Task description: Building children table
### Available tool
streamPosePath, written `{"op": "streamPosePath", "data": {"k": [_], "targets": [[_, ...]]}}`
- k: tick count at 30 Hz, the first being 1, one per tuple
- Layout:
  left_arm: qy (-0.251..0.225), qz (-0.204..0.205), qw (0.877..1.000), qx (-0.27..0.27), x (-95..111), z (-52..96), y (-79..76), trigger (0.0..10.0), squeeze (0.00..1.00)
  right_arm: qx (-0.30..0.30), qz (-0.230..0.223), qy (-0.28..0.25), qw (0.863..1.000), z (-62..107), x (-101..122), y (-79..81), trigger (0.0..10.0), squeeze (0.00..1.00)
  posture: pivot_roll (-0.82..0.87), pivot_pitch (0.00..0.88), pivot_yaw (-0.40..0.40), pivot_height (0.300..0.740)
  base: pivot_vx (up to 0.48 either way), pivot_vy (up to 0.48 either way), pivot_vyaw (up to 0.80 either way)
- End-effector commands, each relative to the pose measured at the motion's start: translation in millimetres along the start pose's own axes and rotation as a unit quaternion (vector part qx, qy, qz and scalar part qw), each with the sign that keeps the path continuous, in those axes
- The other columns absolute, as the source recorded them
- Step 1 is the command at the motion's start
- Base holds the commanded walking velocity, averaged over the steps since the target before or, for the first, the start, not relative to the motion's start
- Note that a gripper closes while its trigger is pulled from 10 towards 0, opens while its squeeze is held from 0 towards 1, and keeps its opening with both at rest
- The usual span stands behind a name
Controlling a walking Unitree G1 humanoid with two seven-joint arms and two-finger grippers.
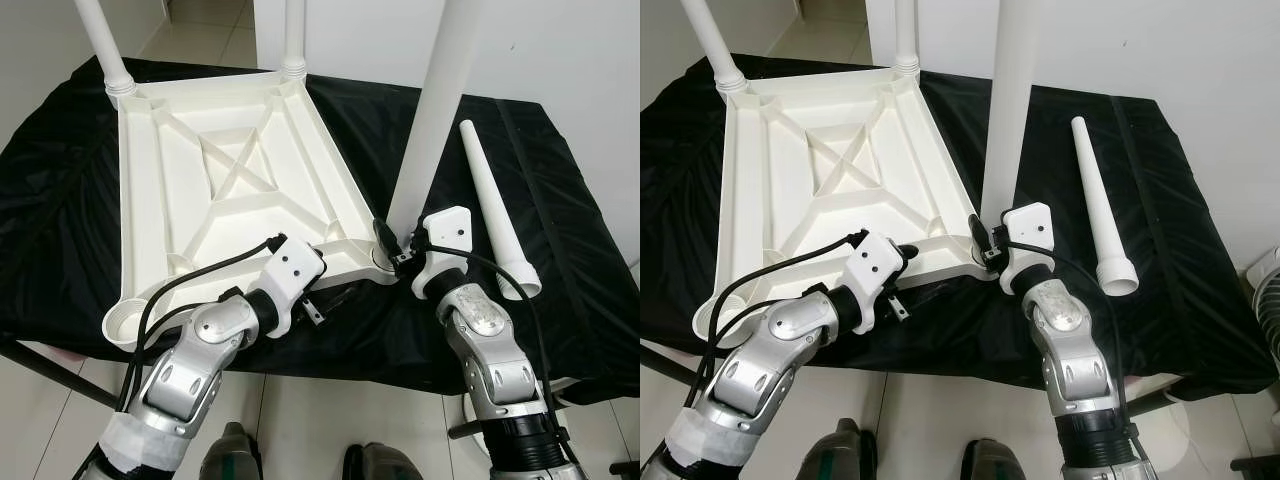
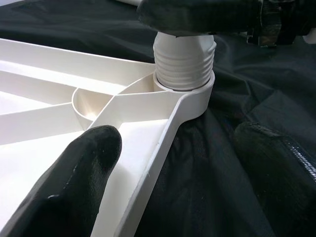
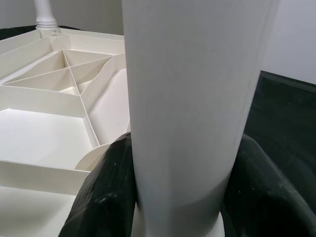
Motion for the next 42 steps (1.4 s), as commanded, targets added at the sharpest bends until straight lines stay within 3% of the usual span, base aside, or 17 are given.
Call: {"op": "streamPosePath", "data": {"k": [1,15,26,38,42], "targets": [[0.001,-0.001,1.000,0.007,0.2,0.5,-1.5,10.0,0.00,-0.001,-0.003,0.017,1.000,3.6,-7.8,-2.8,10.0,0.00,0.05,0.055,-0.016,0.740,0.000,0.000,0.00],[0.007,0.002,1.000,0.016,2.4,4.4,1.3,10.0,0.00,0.036,0.010,-0.001,0.999,5.0,-11.0,3.8,10.0,0.00,0.06,0.087,0.000,0.740,0.000,0.000,0.00],[0.012,0.003,1.000,0.016,2.6,7.1,-0.4,10.0,0.00,0.072,-0.009,-0.029,0.997,10.0,-11.0,8.2,10.0,0.00,0.07,0.097,0.006,0.740,0.000,0.000,0.00],[0.013,0.002,1.000,0.017,4.7,7.7,-0.3,10.0,0.00,0.011,-0.096,0.025,0.995,8.9,-34.1,-5.7,10.0,0.00,0.06,0.100,0.008,0.740,0.000,0.000,0.00],[0.013,0.003,1.000,0.018,4.7,7.8,-0.3,10.0,0.00,0.007,-0.100,0.030,0.994,8.6,-36.0,-4.6,10.0,0.00,0.06,0.100,0.008,0.740,0.000,0.000,0.00]]}}
Point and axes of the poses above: a point about 5 cm out from each wrist's last joint towards the gripper, its own z axis pointing back from the gripper into the wrist, its own x axis along the axis of the wrist's last joint, y = z × x, the point moved 3 cm from there along -z, pointing out of the wrist towards the gripper, and after that the axes turned 13 degrees about z, right-handed, at the moved point
